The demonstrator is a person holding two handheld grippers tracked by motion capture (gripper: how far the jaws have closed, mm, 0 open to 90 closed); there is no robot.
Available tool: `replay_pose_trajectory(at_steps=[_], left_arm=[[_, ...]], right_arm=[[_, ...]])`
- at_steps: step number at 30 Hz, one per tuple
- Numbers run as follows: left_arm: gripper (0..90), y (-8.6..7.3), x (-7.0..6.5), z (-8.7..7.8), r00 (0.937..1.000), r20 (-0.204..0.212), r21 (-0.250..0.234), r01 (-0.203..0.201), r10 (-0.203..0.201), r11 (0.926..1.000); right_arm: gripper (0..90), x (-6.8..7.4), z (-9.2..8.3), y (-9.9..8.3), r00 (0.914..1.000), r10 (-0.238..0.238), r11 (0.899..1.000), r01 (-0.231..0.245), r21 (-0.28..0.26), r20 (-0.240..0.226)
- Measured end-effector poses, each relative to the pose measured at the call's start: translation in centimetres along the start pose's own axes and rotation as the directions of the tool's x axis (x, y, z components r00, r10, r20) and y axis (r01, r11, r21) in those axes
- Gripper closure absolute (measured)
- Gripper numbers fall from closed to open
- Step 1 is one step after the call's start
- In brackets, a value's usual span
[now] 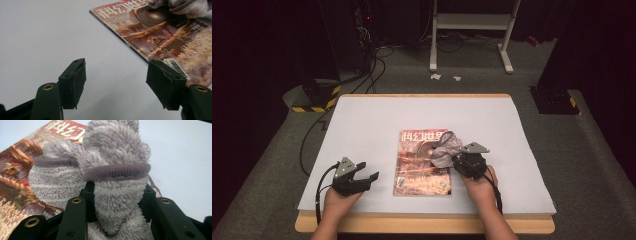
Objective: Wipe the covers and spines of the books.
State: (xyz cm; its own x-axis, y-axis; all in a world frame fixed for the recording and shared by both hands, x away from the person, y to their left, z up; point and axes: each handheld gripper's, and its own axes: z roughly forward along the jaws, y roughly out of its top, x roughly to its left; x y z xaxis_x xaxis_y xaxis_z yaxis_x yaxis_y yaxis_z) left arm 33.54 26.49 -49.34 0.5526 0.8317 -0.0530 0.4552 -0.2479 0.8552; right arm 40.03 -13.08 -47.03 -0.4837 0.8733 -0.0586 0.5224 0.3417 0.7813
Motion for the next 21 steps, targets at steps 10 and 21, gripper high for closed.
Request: replay_pose_trajectory(at_steps=[10,21], left_arm=[[32.2,-0.1,0.0,0.0,1.0,0.004,0.003,0.0,0.0,1.0],[32.2,-0.1,0.1,-0.1,0.9999,0.011,-0.001,0.002,-0.002,1.0]], right_arm=[[61.4,3.8,3.4,1.0,0.996,-0.08,0.994,0.082,0.073,-0.04],[61.6,9.2,5.5,2.8,0.984,-0.142,0.986,0.15,0.071,-0.108]])
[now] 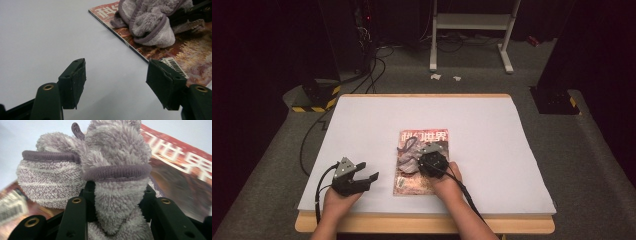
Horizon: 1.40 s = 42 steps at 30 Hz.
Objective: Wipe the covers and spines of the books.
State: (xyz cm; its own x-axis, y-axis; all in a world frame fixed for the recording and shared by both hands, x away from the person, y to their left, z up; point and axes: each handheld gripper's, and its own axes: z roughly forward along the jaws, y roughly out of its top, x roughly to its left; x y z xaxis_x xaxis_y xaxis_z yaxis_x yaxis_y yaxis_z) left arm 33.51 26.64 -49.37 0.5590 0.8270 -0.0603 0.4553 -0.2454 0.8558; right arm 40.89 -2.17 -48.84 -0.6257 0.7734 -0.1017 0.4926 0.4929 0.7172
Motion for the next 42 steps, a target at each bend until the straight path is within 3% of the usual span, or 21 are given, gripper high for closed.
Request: replay_pose_trajectory(at_steps=[7,11,18,26,34,42], left_arm=[[32.2,0.0,-0.1,0.1,1.0,0.002,0.005,-0.004,0.004,1.0],[32.1,0.0,0.0,0.1,1.0,0.001,0.007,-0.003,0.003,1.0],[32.1,-0.1,0.0,0.1,1.0,0.002,0.006,-0.001,0.001,1.0],[32.1,-0.1,-0.1,0.1,1.0,0.001,0.011,-0.002,0.002,0.9999],[32.2,-0.2,-0.1,0.2,1.0,0.001,0.018,-0.007,0.007,0.9998],[32.1,-0.2,-0.2,0.3,1.0,0.002,0.023,-0.006,0.006,0.9997]], right_arm=[[61.6,1.8,0.8,0.9,0.9991,-0.03,1.0,0.03,-0.002,-0.03],[61.5,1.9,0.9,1.0,0.9988,-0.024,1.0,0.023,-0.003,-0.043],[61.3,-0.1,0.2,0.3,0.9998,-0.006,1.0,0.007,0.015,-0.021],[61.3,-3.5,-1.5,-2.0,0.9982,0.058,0.998,-0.058,0.005,0.017],[61.2,-6.5,-3.3,-4.4,0.99,0.134,0.991,-0.133,-0.02,0.044],[61.2,-7.2,-3.8,-5.2,0.9873,0.148,0.989,-0.146,-0.031,0.058]])
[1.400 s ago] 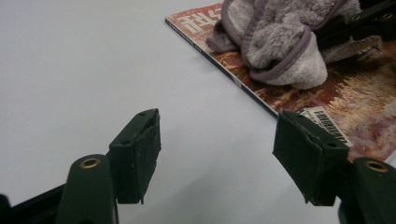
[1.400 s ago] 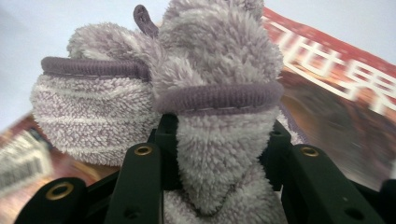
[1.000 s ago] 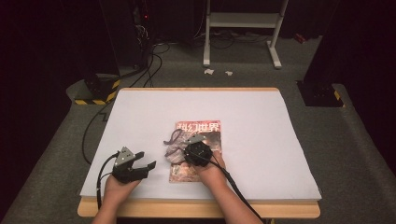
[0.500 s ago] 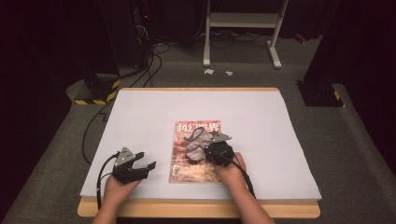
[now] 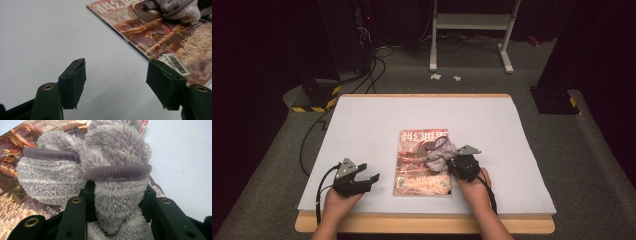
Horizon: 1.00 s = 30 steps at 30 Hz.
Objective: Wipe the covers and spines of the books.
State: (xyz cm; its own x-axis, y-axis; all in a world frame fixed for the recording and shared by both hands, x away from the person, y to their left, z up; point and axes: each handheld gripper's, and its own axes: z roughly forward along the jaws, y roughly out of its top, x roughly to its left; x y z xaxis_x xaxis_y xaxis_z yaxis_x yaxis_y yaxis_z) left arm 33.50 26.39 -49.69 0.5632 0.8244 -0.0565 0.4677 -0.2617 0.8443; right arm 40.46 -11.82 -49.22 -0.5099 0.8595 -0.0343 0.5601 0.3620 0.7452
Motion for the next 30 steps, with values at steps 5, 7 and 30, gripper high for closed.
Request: replay_pose_trajectory(at_steps=[5,7,30], left_arm=[[32.2,0.0,0.1,-0.1,1.0,-0.001,-0.002,-0.001,0.001,1.0],[32.1,0.0,0.0,0.0,1.0,0.0,-0.002,0.0,0.0,1.0],[32.0,-0.1,0.1,0.0,1.0,0.005,0.002,-0.001,0.001,1.0]], right_arm=[[61.2,0.0,0.0,0.1,1.0,0.003,1.0,-0.003,0.002,-0.001],[61.2,0.0,0.0,0.1,1.0,0.001,1.0,-0.001,0.009,-0.002],[60.8,-1.1,1.9,5.2,0.9977,0.007,1.0,-0.009,0.021,0.068]])
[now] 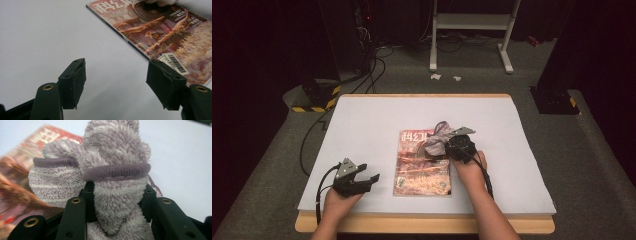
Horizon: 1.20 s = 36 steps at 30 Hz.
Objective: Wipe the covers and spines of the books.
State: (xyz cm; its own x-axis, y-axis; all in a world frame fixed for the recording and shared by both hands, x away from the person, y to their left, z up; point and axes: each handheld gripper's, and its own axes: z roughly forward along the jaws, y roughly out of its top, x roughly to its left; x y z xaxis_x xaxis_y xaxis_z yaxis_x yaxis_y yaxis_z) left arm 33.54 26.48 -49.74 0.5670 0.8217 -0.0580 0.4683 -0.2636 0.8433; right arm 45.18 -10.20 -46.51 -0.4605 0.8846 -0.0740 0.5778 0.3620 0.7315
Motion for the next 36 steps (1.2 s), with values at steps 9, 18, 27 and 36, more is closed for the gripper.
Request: replay_pose_trajectory(at_steps=[9,18,27,36], left_arm=[[32.0,-0.1,0.3,-0.1,0.9999,0.001,-0.002,0.011,-0.011,0.9999],[32.0,-0.2,0.2,0.0,1.0,0.006,0.003,0.007,-0.007,1.0],[32.0,-0.2,0.2,0.1,0.9999,0.01,0.007,0.008,-0.008,0.9999],[32.0,-0.2,0.1,0.0,0.9999,0.009,0.008,0.007,-0.007,0.9999]], right_arm=[[61.0,2.0,3.3,1.0,0.9998,-0.018,0.999,0.018,0.042,-0.009],[61.2,6.3,5.2,2.9,0.9946,-0.082,0.996,0.084,0.033,-0.064],[61.2,9.9,6.3,4.0,0.985,-0.116,0.993,0.119,0.017,-0.128],[60.6,8.3,6.5,4.0,0.9879,-0.087,0.995,0.092,0.032,-0.128]])
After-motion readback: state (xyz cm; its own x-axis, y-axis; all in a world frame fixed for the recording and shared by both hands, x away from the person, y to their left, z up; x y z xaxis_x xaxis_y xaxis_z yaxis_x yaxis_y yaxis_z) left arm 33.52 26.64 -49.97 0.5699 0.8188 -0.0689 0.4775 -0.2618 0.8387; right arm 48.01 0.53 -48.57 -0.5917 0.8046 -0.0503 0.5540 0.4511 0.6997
